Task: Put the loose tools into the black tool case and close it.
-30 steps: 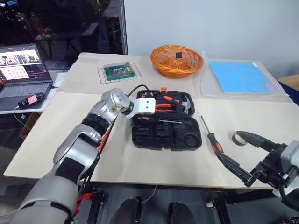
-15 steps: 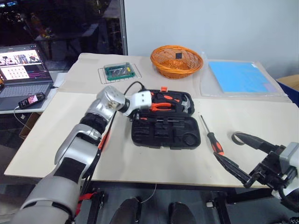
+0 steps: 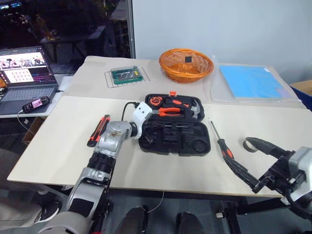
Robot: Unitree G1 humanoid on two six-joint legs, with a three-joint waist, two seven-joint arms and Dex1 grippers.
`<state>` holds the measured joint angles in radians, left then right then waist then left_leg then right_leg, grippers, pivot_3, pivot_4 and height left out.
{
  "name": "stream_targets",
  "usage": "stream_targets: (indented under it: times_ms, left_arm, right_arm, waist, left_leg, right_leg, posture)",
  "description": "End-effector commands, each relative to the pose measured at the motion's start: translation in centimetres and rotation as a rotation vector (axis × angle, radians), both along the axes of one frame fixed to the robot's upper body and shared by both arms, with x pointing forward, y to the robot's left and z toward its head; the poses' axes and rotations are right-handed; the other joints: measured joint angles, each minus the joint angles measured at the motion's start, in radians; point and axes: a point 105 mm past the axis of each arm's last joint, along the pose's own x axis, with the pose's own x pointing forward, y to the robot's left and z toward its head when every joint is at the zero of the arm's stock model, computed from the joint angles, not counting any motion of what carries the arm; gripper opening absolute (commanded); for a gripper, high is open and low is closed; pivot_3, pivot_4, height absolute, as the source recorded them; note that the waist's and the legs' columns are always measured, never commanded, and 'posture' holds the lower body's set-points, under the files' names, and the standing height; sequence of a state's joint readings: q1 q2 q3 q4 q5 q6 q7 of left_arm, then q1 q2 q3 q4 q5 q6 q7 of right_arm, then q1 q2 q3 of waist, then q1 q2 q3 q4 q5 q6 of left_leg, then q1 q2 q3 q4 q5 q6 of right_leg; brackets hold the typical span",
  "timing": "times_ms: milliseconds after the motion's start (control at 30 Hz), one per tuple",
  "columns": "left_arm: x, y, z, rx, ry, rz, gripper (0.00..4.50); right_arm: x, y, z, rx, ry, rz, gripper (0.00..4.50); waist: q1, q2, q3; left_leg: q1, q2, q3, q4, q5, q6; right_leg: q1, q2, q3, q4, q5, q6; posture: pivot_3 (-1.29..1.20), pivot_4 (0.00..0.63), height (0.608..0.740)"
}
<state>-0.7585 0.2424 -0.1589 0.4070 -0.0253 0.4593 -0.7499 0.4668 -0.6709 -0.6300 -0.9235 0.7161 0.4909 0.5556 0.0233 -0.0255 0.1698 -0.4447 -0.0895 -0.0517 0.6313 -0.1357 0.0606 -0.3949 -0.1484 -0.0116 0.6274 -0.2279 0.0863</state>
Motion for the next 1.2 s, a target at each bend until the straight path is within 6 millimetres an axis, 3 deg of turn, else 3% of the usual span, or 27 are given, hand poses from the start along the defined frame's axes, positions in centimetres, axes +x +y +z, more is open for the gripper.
stream_targets:
  times_ms: [33, 133, 233, 333, 400, 500, 633, 667, 700, 767, 800, 1033, 1100, 1200]
  left_arm:
    - [-1.0, -0.4, 0.7, -0.021, -0.031, -0.042, 0.03]
    - [-3.3, -0.8, 5.4, -0.212, -0.181, -0.194, 0.03]
    - [-6.1, -1.1, 6.4, -0.252, -0.113, -0.329, 0.03]
    - [-8.7, -0.2, 8.9, -0.279, -0.116, -0.443, 0.74]
    - [-10.4, 0.2, 9.7, -0.269, -0.096, -0.506, 1.47]
    - [-12.3, -0.1, 9.8, -0.230, -0.078, -0.554, 2.51]
    - [-14.0, 0.0, 9.4, -0.192, -0.026, -0.589, 3.91]
    - [-14.1, 0.1, 9.3, -0.187, -0.024, -0.587, 3.91]
    - [-14.2, 0.1, 9.2, -0.188, -0.022, -0.581, 3.99]
    - [-14.1, 0.2, 9.0, -0.179, -0.024, -0.563, 3.99]
    - [-14.1, 0.3, 9.1, -0.186, -0.031, -0.550, 3.99]
    - [-13.8, 1.0, 9.4, -0.222, -0.089, -0.474, 3.99]
    - [-13.5, 1.4, 9.9, -0.291, -0.157, -0.428, 3.99]
    - [-14.2, 3.1, 8.8, -0.291, -0.071, -0.435, 3.99]
  right_arm:
    - [1.2, -1.1, 0.0, -0.066, -0.014, -0.094, 4.50]
    - [2.7, -1.4, -0.6, -0.084, 0.054, -0.159, 4.50]
    - [3.7, -2.7, -1.6, -0.169, 0.149, -0.238, 4.50]
    - [5.9, -2.6, -2.9, -0.146, 0.286, -0.238, 4.50]
    - [7.0, -3.0, -3.9, -0.158, 0.370, -0.265, 4.50]
    - [8.1, -3.9, -5.2, -0.167, 0.469, -0.304, 4.50]
    - [9.1, -3.5, -6.7, -0.160, 0.594, -0.277, 4.50]
    - [9.5, -3.6, -7.1, -0.180, 0.605, -0.287, 4.50]
    - [9.7, -3.9, -7.4, -0.202, 0.610, -0.301, 4.01]
    - [10.0, -4.4, -7.8, -0.246, 0.618, -0.310, 3.68]
    - [10.2, -4.5, -7.8, -0.257, 0.612, -0.316, 3.25]
    - [10.1, -4.9, -6.4, -0.298, 0.568, -0.284, 1.00]
    - [10.5, -4.8, -3.7, -0.276, 0.476, -0.252, 0.99]
    - [11.4, -3.2, 0.2, -0.329, 0.310, -0.127, 0.99]
  waist:
    - [-0.002, 0.001, -0.001]
    - [-0.014, 0.002, -0.001]
    - [-0.012, 0.003, -0.001]
    - [-0.012, 0.003, -0.002]
    - [-0.017, 0.003, -0.001]
    - [-0.010, 0.003, -0.001]
    - [-0.009, 0.004, -0.001]
    - [-0.010, 0.004, -0.001]
    - [-0.011, 0.004, -0.001]
    - [-0.010, 0.004, -0.001]
    - [-0.009, 0.004, -0.001]
    - [-0.011, 0.004, -0.001]
    - [-0.012, 0.004, -0.001]
    - [-0.022, 0.007, 0.001]
  left_leg:
    - [0.001, 0.000, 0.000, -0.001, 0.000, 0.000]
    - [0.001, 0.001, 0.001, -0.003, 0.000, 0.000]
    - [-0.002, 0.001, 0.001, -0.004, 0.000, 0.000]
    - [-0.002, 0.001, 0.001, -0.004, 0.000, 0.000]
    - [-0.002, 0.000, 0.002, -0.004, 0.000, 0.000]
    - [-0.002, 0.000, 0.001, -0.005, 0.000, 0.000]
    - [-0.003, -0.001, 0.001, -0.005, 0.000, 0.001]
    - [-0.003, -0.001, 0.001, -0.004, 0.000, 0.001]
    - [-0.003, -0.001, 0.001, -0.004, 0.000, 0.001]
    - [-0.003, -0.001, 0.001, -0.005, 0.000, 0.001]
    - [-0.002, -0.001, 0.001, -0.005, 0.000, 0.001]
    - [-0.003, -0.001, 0.002, -0.005, 0.000, 0.001]
    - [-0.003, -0.001, 0.002, -0.005, 0.000, 0.001]
    - [-0.003, -0.001, 0.003, -0.005, 0.000, 0.001]
  right_leg:
    - [0.003, 0.000, 0.000, -0.001, -0.003, -0.005]
    - [0.004, -0.001, 0.003, -0.002, -0.004, -0.007]
    - [-0.002, -0.001, 0.002, -0.002, -0.004, -0.009]
    - [-0.006, -0.001, 0.001, -0.001, -0.003, -0.009]
    - [-0.006, -0.001, 0.002, -0.001, -0.003, -0.009]
    - [-0.006, -0.001, 0.001, -0.001, -0.004, -0.008]
    - [-0.006, -0.001, 0.002, -0.002, -0.003, -0.008]
    - [-0.006, -0.001, 0.002, -0.002, -0.003, -0.007]
    - [-0.006, 0.000, 0.002, -0.002, -0.003, -0.007]
    - [-0.006, 0.000, 0.002, -0.001, -0.003, -0.006]
    - [-0.006, 0.000, 0.002, -0.001, -0.003, -0.006]
    - [-0.007, 0.000, 0.002, -0.001, -0.002, -0.004]
    - [-0.007, 0.000, 0.002, -0.001, -0.003, -0.004]
    - [-0.007, 0.000, 0.003, -0.001, -0.002, -0.004]
  posture:
    - [0.00, 0.150, 0.740]
    - [0.00, 0.150, 0.740]
    - [0.00, 0.150, 0.740]
    - [0.00, 0.150, 0.740]
    - [0.00, 0.150, 0.740]
    - [0.00, 0.150, 0.740]
    - [0.00, 0.150, 0.740]
    - [0.00, 0.150, 0.740]
    - [0.00, 0.150, 0.740]
    - [0.00, 0.150, 0.740]
    - [0.00, 0.150, 0.740]
    - [0.00, 0.150, 0.740]
    - [0.00, 0.150, 0.740]
    - [0.00, 0.150, 0.740]
